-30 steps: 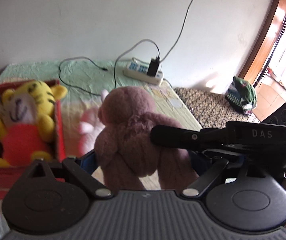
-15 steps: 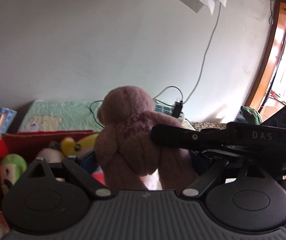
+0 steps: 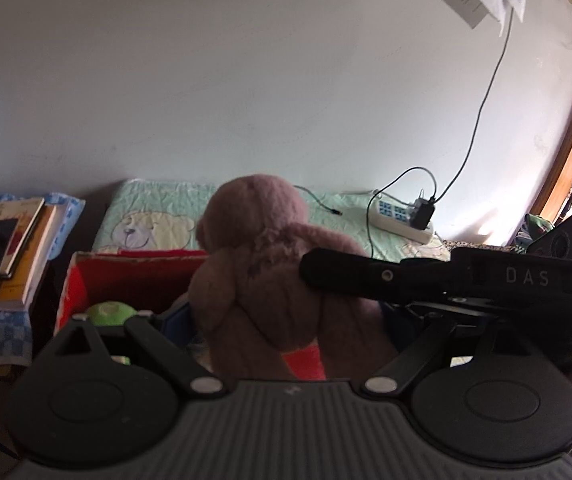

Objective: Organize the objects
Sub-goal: 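Carry the pink teddy bear over the red box with the right gripper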

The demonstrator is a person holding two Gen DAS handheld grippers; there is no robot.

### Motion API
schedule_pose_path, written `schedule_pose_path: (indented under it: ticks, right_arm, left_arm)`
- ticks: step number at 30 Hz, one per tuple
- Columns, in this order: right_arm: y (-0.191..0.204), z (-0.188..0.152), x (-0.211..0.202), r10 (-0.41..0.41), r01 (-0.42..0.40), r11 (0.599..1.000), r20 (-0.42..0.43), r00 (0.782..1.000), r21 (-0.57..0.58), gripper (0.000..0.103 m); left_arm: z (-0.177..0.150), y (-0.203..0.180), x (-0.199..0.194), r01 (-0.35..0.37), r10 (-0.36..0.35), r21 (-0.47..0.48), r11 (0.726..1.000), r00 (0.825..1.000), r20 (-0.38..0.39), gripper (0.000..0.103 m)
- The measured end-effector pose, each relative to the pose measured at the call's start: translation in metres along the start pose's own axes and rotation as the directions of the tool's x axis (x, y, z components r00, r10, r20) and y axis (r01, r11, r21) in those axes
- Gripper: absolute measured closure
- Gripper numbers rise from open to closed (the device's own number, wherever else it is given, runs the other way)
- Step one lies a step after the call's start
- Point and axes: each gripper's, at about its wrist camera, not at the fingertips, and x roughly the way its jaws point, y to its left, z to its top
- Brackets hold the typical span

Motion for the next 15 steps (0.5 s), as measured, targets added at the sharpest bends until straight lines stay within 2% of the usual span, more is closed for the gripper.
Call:
schedule_pose_path:
  ticks: [10,15]
  right_arm:
    - [-0.023,-0.013,0.032,-0.083,0.088,0.994,-0.074,0.994,0.069,0.071]
    - [-0.022,-0.016,0.045,-0.130,0.136,0.990,-0.123,0.984,0.040,0.071]
  left_arm:
    - [-0.023,0.044,0.040,-0.011,0.005,-0.057,0.998,0.994,-0.110,0.011]
    - [-0.028,0.054,0.047,-0.049,0.041,-0.056,0.997,0.990,-0.132,0.008]
